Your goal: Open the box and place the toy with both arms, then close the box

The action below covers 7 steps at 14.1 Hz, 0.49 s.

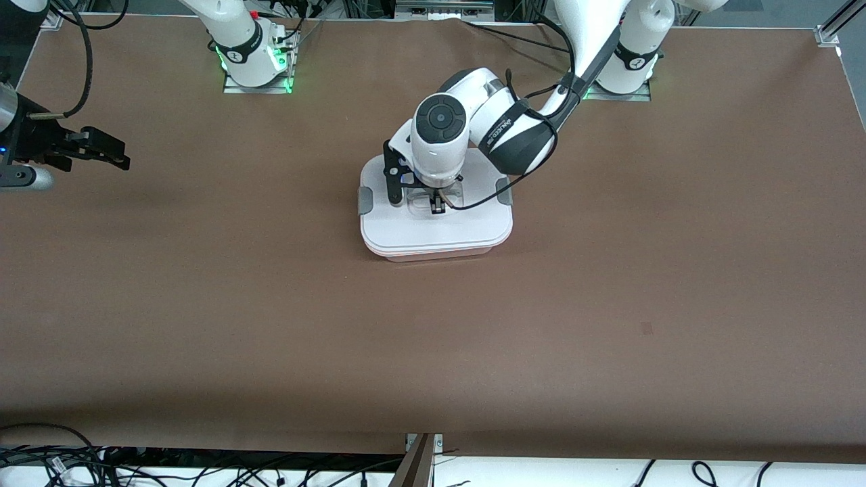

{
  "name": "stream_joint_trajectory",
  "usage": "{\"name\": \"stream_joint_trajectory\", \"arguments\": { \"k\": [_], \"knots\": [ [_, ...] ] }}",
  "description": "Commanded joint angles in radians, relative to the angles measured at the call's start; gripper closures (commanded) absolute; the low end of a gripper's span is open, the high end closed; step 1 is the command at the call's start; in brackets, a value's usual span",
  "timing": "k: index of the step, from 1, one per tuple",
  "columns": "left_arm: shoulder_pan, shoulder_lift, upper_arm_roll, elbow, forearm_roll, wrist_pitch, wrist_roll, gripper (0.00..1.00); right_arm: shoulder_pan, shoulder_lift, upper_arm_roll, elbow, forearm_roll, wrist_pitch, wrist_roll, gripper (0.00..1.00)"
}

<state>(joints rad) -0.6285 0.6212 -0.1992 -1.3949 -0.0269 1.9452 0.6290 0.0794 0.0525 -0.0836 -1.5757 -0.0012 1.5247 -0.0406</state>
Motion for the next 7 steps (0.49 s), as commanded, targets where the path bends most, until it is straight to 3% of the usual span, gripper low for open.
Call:
{"name": "stream_joint_trajectory", "arguments": {
  "k": [1,7],
  "knots": [
    [0.003,-0.023,0.006,-0.042,0.030,0.023,-0.032,1.00,-0.006,0.013,0.005,0.034,-0.003,-0.009,0.001,0.00],
    [0.007,-0.018,0.006,-0.033,0.027,0.026,-0.070,1.00,-0.006,0.017,0.005,0.036,-0.002,-0.009,-0.001,0.00]
  ]
}}
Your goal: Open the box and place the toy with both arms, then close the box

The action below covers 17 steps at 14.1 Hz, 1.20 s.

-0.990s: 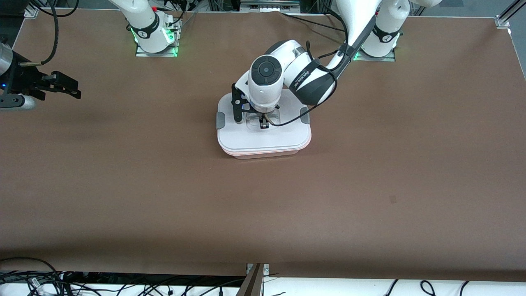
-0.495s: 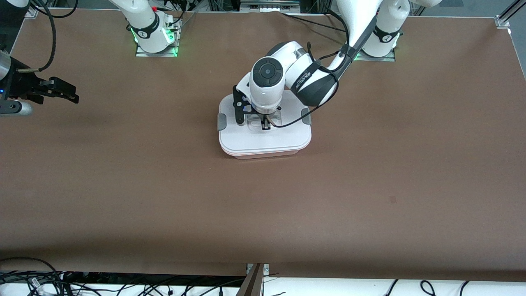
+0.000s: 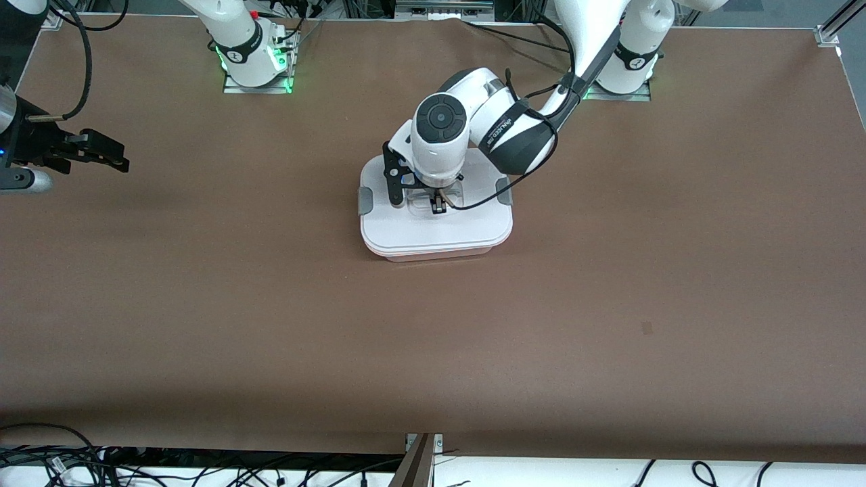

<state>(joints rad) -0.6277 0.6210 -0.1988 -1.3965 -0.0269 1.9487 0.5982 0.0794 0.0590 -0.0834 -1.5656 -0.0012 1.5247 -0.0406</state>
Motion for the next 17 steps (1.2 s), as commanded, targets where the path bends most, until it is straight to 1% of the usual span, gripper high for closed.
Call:
{"name": "stream_joint_trajectory", "arguments": {
  "k": [1,4,9,14,15,16,17],
  "knots": [
    [0.006,-0.018,0.006,-0.030,0.027,0.025,-0.057,1.00,-0.004,0.010,0.005,0.026,-0.002,-0.009,-0.001,0.00],
    [0.005,-0.017,0.006,-0.036,0.028,0.033,-0.098,1.00,-0.004,0.010,0.005,0.026,-0.002,-0.009,0.001,0.00],
    [0.003,-0.018,0.004,-0.042,0.028,0.021,-0.098,1.00,-0.003,0.009,0.005,0.026,-0.003,-0.011,0.001,0.00],
    [0.005,-0.026,0.004,-0.068,0.027,0.012,-0.101,1.00,-0.003,0.008,0.007,0.026,-0.005,-0.009,0.001,0.00],
    [0.008,-0.038,0.002,-0.064,0.025,-0.005,-0.101,0.36,-0.003,0.009,0.007,0.026,-0.005,-0.009,0.001,0.00],
    [0.011,-0.053,0.002,-0.061,0.022,-0.026,-0.085,0.00,-0.003,0.007,0.007,0.026,-0.005,-0.009,0.001,0.00],
    [0.016,-0.069,-0.001,-0.064,0.019,-0.033,-0.098,0.00,-0.003,0.008,0.007,0.026,-0.005,-0.009,0.001,0.00]
  ]
}}
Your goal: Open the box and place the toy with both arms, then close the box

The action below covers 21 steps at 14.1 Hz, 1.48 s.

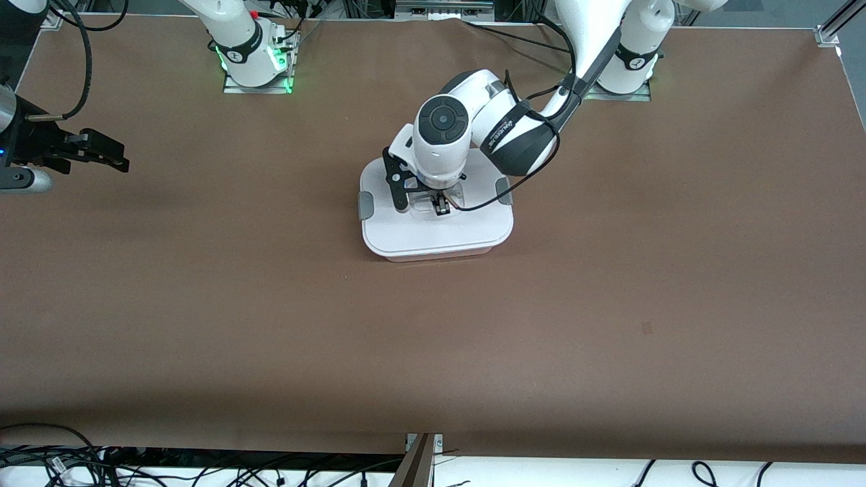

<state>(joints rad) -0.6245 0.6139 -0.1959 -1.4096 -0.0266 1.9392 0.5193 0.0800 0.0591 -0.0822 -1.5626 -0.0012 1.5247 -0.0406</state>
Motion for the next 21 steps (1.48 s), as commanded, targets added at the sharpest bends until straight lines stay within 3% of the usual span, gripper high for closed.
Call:
{"name": "stream_joint_trajectory", "arguments": {
  "k": [1,6,10,16,19,21],
  "knots": [
    [0.011,-0.080,-0.005,-0.051,0.019,-0.037,-0.025,0.00,-0.003,0.007,0.004,0.022,-0.005,-0.009,0.001,0.00],
    [0.081,-0.206,0.003,-0.042,0.014,-0.237,-0.137,0.00,-0.003,0.007,0.006,0.022,-0.005,-0.009,0.001,0.00],
    [0.264,-0.275,0.006,-0.016,0.025,-0.394,-0.203,0.00,-0.003,0.007,0.006,0.022,-0.005,-0.009,0.001,0.00],
    [0.482,-0.341,0.024,0.101,0.085,-0.595,-0.243,0.00,-0.005,0.010,0.006,0.022,-0.005,-0.009,0.001,0.00],
    [0.569,-0.365,0.027,0.148,0.100,-0.608,-0.255,0.00,-0.003,0.010,0.006,0.022,-0.005,-0.008,0.001,0.00],
    [0.649,-0.411,0.029,0.098,0.083,-0.554,-0.255,0.00,-0.003,0.010,0.006,0.022,-0.005,-0.009,0.001,0.00]
  ]
}}
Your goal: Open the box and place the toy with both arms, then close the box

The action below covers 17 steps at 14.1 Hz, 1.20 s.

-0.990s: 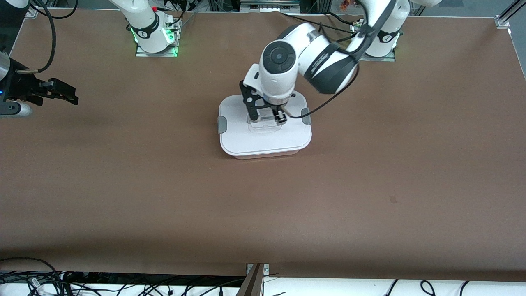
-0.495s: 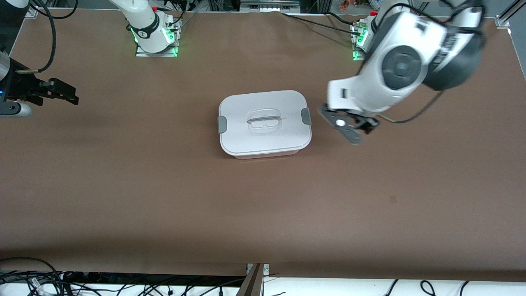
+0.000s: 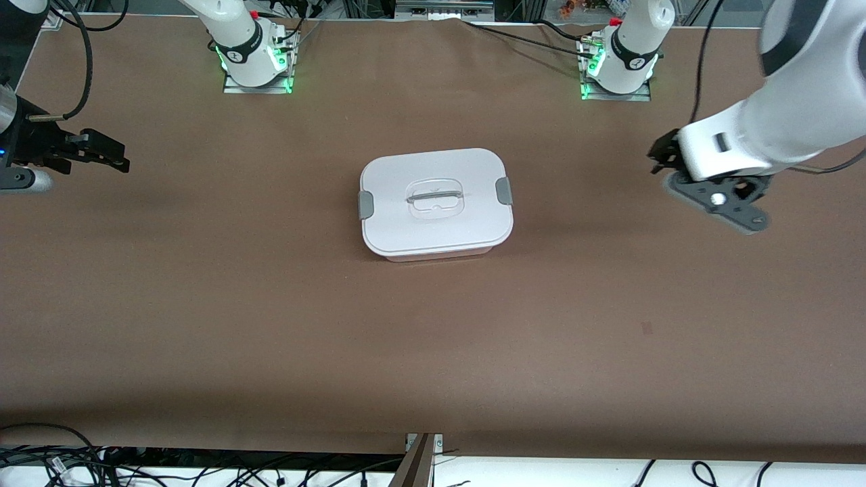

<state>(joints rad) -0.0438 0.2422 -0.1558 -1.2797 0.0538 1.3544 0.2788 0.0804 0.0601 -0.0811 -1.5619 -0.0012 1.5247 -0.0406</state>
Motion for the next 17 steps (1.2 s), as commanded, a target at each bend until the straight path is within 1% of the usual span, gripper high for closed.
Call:
{"name": "stream_joint_trajectory", "arguments": {
  "k": [1,2,3,4,5,6,7,13,17],
  "knots": [
    [0.087,-0.088,-0.011,-0.109,-0.012,0.117,-0.018,0.00,-0.004,0.009,0.004,0.022,-0.005,-0.008,0.001,0.00],
    [0.119,-0.154,-0.010,-0.203,-0.012,0.197,-0.020,0.00,-0.004,0.009,0.004,0.022,-0.006,-0.008,0.001,0.00],
    [0.128,-0.212,-0.010,-0.290,-0.011,0.239,-0.021,0.00,-0.004,0.009,0.004,0.022,-0.006,-0.006,0.001,0.00],
    [0.128,-0.260,-0.007,-0.353,-0.012,0.247,-0.061,0.00,-0.004,0.009,0.004,0.022,-0.006,-0.006,0.001,0.00],
    [0.118,-0.291,0.004,-0.403,-0.014,0.250,-0.172,0.00,-0.004,0.009,0.004,0.022,-0.006,-0.006,0.001,0.00],
    [0.117,-0.300,0.019,-0.418,-0.017,0.262,-0.261,0.00,-0.004,0.009,0.004,0.022,-0.008,-0.006,0.001,0.00],
    [0.110,-0.302,0.022,-0.421,-0.017,0.270,-0.273,0.00,-0.004,0.009,0.004,0.022,-0.011,-0.006,0.001,0.00],
    [0.113,-0.271,0.027,-0.403,-0.019,0.261,-0.273,0.00,-0.001,0.009,0.004,0.022,-0.019,-0.005,0.001,0.00],
    [0.113,-0.271,0.024,-0.402,-0.019,0.247,-0.273,0.00,-0.001,0.009,0.004,0.022,-0.019,-0.005,0.001,0.00]
  ]
}}
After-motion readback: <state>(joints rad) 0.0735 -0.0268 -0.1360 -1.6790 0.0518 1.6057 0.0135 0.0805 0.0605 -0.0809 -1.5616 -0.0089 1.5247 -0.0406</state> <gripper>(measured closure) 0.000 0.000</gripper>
